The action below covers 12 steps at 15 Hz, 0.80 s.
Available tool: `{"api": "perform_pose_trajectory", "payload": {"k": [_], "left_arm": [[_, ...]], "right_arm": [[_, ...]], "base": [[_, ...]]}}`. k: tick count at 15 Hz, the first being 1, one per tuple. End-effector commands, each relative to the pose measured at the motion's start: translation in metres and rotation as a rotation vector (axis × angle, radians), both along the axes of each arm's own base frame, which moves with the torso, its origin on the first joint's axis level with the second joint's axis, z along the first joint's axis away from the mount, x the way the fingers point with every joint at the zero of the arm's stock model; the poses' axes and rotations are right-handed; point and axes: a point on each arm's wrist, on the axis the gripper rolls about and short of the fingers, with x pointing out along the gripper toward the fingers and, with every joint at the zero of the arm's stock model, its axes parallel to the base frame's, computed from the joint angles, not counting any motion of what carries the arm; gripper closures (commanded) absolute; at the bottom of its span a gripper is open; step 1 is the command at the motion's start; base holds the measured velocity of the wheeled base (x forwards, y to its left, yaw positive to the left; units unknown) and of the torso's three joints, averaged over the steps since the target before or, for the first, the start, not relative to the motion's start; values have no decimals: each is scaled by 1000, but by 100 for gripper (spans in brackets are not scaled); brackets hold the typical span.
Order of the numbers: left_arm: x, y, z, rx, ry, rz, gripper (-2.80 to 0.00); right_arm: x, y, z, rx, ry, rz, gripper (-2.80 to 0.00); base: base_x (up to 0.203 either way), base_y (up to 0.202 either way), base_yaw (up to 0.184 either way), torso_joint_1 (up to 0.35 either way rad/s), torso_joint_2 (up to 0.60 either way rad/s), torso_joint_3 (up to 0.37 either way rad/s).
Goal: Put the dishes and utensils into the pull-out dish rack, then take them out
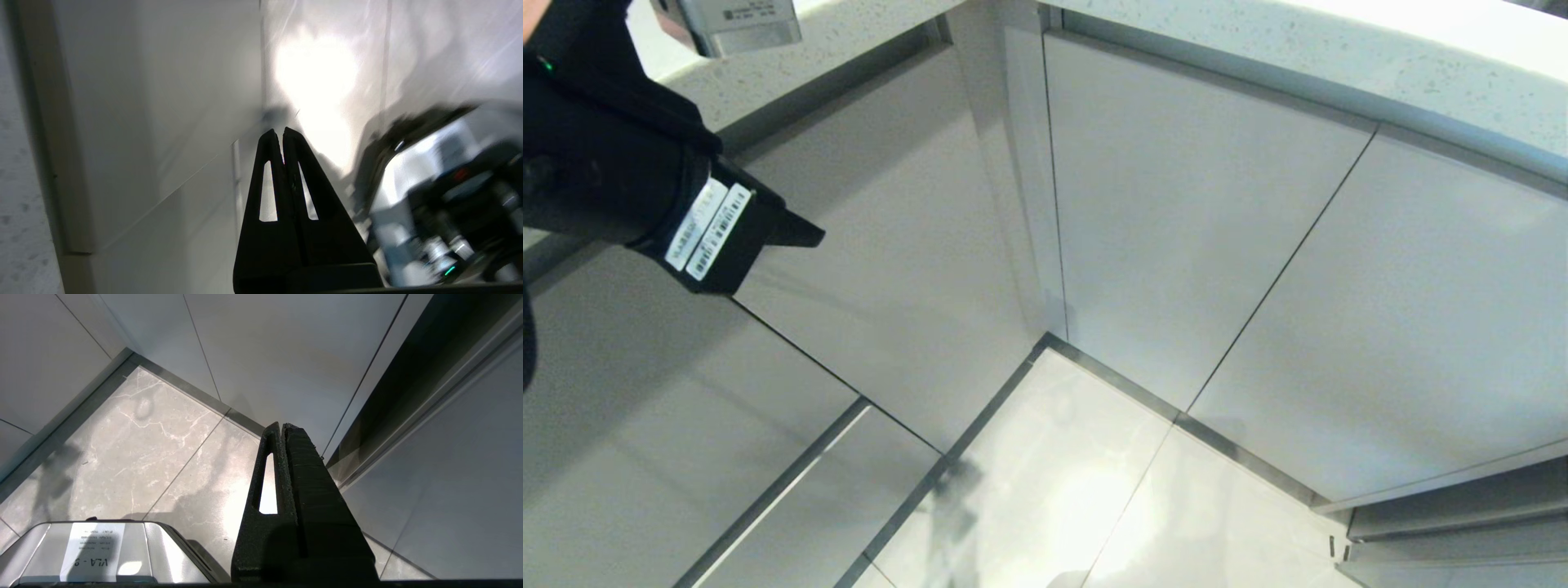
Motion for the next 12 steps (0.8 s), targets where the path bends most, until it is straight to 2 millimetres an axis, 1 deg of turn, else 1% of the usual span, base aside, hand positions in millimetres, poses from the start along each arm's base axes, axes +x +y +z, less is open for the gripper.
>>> {"api": "perform_pose_trajectory", "payload": {"k": [1, 4, 7, 8, 10, 12], "left_arm": [[-8, 5, 10, -91, -50, 3, 0], [-30, 24, 37, -312, -178, -38, 0], [-64, 58, 70, -604, -355, -117, 0], [-76, 73, 80, -678, -431, -111, 0], [-95, 99, 90, -735, -553, -48, 0], [-121, 120, 91, -745, -648, 2, 0]], "right_arm": [[0, 0, 0, 0, 1, 1, 0], [0, 0, 0, 0, 1, 0, 0], [0, 0, 0, 0, 1, 0, 0], [0, 0, 0, 0, 1, 0, 0], [0, 0, 0, 0, 1, 0, 0], [0, 0, 0, 0, 1, 0, 0]], "base": [[0, 0, 0, 0, 0, 0], [0, 0, 0, 0, 0, 0], [0, 0, 0, 0, 0, 0], [0, 0, 0, 0, 0, 0], [0, 0, 0, 0, 0, 0], [0, 0, 0, 0, 0, 0]]}}
